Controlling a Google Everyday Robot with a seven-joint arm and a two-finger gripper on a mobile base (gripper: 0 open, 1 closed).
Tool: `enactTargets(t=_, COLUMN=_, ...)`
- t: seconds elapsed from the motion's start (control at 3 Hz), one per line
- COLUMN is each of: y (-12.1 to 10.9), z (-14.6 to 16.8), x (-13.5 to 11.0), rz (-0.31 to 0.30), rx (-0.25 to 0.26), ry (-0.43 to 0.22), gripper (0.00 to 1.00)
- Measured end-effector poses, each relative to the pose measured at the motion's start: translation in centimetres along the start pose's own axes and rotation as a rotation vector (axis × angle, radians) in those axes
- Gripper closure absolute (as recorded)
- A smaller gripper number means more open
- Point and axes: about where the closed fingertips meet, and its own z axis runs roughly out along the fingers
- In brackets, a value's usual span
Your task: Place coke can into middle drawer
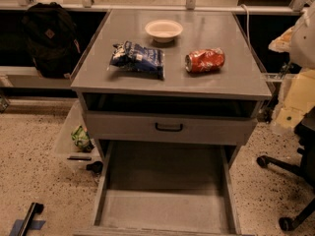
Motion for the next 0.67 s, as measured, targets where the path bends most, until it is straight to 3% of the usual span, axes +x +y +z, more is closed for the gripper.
enactTargets(t=0.33, y=0.0, z=0.0, x=0.0, rz=0.0, rx=0.0, ry=0.0, gripper=0.0)
enactTargets(t=0.67, y=-1.7, z=-0.3, x=-1.1, rz=-0.035, rx=0.004, ry=-0.047, gripper=0.0)
